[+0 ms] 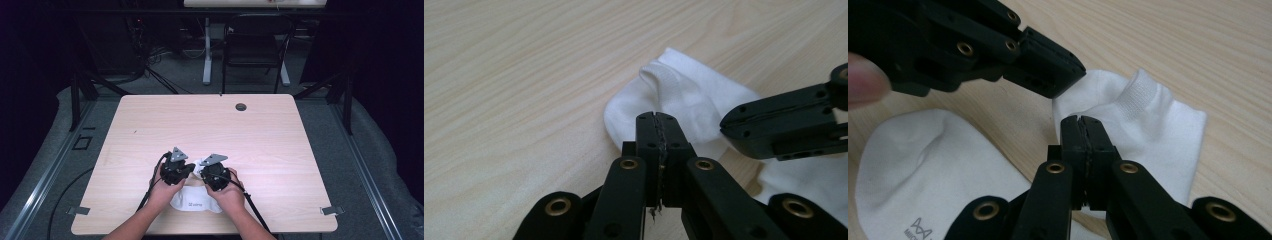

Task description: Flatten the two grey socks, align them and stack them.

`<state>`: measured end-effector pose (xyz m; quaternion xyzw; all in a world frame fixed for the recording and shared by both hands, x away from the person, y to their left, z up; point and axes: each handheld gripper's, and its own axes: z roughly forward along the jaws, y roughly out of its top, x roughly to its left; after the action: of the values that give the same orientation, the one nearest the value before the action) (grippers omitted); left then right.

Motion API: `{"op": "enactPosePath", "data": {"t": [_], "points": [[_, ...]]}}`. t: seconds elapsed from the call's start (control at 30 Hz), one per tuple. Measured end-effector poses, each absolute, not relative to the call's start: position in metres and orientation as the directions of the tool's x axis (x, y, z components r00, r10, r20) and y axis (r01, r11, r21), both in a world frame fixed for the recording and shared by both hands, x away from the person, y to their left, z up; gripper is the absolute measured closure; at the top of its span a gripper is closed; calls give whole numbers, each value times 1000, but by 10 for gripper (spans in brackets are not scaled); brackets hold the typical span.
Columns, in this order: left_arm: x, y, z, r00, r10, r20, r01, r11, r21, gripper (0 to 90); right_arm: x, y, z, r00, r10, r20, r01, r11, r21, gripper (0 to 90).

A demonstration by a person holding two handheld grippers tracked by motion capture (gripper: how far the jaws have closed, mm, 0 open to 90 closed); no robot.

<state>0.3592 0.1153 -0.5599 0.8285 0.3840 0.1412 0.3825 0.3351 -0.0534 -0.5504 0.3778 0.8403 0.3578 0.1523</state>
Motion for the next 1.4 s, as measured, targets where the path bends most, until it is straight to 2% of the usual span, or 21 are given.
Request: {"op": "enactPosePath", "data": {"t": [0.37, 0.97, 1.2, 1.4], "points": [[363, 121, -575, 657, 753, -47, 562, -447, 696, 897, 335, -61, -543, -653, 757, 38, 524, 415, 744, 900], [365, 129, -576, 654, 755, -39, 567, -456, 685, 897, 333, -95, -527, -593, 803, 61, 514, 319, 797, 900], [366, 133, -576, 652, 757, -37, 568, -456, 685, 898, 335, -115, -531, -537, 840, 72, 539, 277, 795, 900], [367, 137, -575, 648, 761, -37, 573, -455, 681, 898, 338, -135, -554, -477, 875, 83, 601, 255, 758, 900]]}}
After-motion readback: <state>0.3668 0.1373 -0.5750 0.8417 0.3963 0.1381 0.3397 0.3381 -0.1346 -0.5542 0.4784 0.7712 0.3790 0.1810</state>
